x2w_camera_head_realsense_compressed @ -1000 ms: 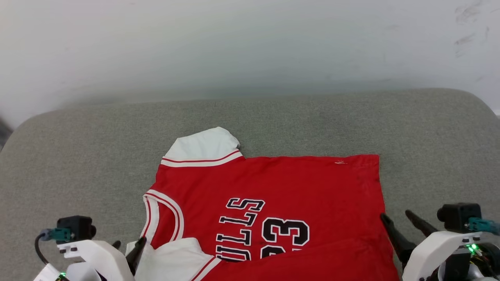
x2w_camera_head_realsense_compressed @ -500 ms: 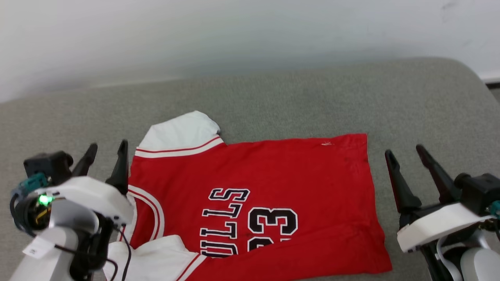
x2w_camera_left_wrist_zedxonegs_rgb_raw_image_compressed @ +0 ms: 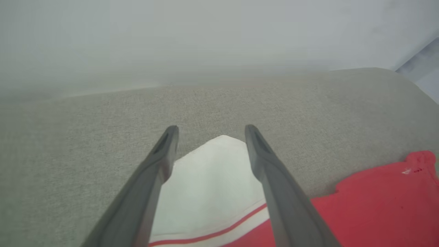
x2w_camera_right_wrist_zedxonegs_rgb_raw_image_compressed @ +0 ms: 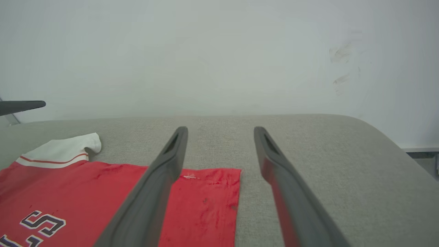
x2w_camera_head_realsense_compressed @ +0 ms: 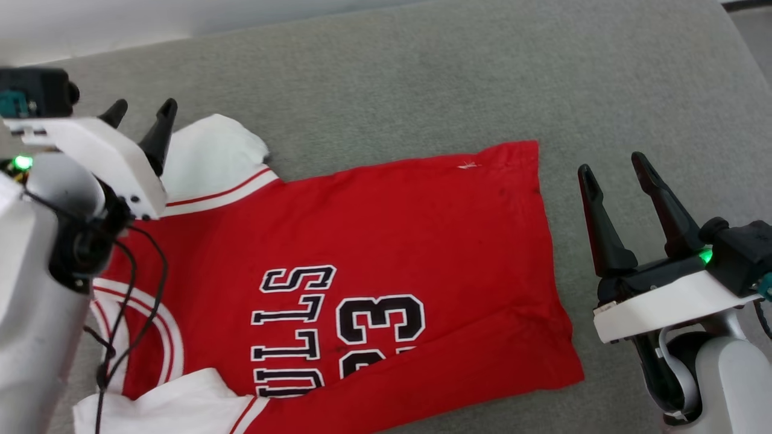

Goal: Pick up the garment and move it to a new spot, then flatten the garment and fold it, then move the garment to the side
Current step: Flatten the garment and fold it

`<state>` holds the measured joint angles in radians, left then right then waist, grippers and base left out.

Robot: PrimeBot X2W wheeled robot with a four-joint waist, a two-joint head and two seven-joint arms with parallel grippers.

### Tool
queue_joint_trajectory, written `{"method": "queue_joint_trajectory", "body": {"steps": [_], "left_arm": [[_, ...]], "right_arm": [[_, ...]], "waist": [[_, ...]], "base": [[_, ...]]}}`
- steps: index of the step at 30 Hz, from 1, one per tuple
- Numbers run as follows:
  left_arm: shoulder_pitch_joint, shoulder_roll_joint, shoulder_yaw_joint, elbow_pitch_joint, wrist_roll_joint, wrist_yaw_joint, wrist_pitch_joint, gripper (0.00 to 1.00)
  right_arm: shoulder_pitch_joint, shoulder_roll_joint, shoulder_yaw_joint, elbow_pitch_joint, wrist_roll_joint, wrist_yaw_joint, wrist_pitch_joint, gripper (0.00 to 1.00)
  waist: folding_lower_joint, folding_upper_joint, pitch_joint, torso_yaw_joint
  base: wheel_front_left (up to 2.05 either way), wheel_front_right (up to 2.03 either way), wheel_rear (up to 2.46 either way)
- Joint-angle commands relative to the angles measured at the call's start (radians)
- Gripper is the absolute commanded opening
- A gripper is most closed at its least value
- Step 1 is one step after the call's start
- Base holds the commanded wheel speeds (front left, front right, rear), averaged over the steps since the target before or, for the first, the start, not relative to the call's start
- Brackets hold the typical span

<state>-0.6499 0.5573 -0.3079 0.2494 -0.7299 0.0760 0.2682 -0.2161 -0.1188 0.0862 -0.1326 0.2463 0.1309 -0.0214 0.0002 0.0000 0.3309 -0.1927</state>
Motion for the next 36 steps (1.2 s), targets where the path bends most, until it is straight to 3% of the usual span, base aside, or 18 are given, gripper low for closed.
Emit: {"method": "queue_joint_trajectory", "body": {"steps": [1,4,9,10,16,22,24,25,26,36], "left_arm": [[-0.064,0.013,-0.013,0.043,-0.031,-0.033,0.082,1.00],[-0.140,0.032,-0.032,0.107,-0.062,-0.061,0.211,1.00],[-0.253,0.058,-0.066,0.194,-0.085,-0.065,0.407,1.00],[-0.253,0.058,-0.066,0.194,-0.085,-0.065,0.407,1.00],[-0.324,0.089,-0.113,0.276,-0.064,-0.052,0.557,1.00],[-0.287,0.104,-0.191,0.364,-0.059,-0.019,0.776,1.00],[-0.268,0.097,-0.200,0.369,-0.066,-0.005,0.811,0.42],[-0.260,0.094,-0.200,0.367,-0.069,-0.002,0.811,0.09],[-0.252,0.090,-0.197,0.366,-0.071,0.002,0.802,0.00],[-0.286,0.050,-0.153,0.347,-0.075,-0.029,0.598,0.00]], "right_arm": [[-0.021,0.012,0.003,0.009,0.005,0.000,-0.009,1.00],[-0.032,0.019,0.011,0.021,0.007,0.000,-0.017,1.00],[-0.053,0.030,0.030,0.036,0.021,0.000,-0.036,1.00],[-0.053,0.030,0.030,0.036,0.021,0.000,-0.036,1.00],[-0.072,0.041,0.051,0.063,0.049,0.000,-0.059,1.00],[-0.068,0.045,0.050,0.096,0.071,0.000,-0.072,1.00],[-0.071,0.046,0.047,0.103,0.076,0.000,-0.073,1.00],[-0.074,0.046,0.046,0.107,0.080,0.000,-0.072,1.00],[-0.075,0.046,0.045,0.111,0.083,0.000,-0.069,1.00],[-0.129,-0.021,0.032,0.207,0.142,0.000,0.002,1.00]], "waist": [[-0.0002,0.0000,0.047,-0.047],[-0.0002,0.0000,0.069,-0.071],[-0.0002,0.0000,0.119,-0.107],[-0.0002,0.0000,0.119,-0.107],[-0.0002,0.0000,0.162,-0.147],[-0.0002,0.0000,0.176,-0.168],[-0.0002,0.0000,0.177,-0.171],[-0.0002,0.0000,0.177,-0.173],[-0.0002,0.0000,0.176,-0.174],[-0.0002,0.0000,0.106,-0.121]], "base": [[0.00,0.00,0.00],[0.00,0.00,0.00],[0.00,0.00,0.00],[0.00,0.00,0.00],[0.00,0.00,0.00],[0.00,0.00,0.00],[0.00,0.00,0.00],[0.00,0.00,0.00],[0.00,0.00,0.00],[0.00,0.00,0.00]]}}
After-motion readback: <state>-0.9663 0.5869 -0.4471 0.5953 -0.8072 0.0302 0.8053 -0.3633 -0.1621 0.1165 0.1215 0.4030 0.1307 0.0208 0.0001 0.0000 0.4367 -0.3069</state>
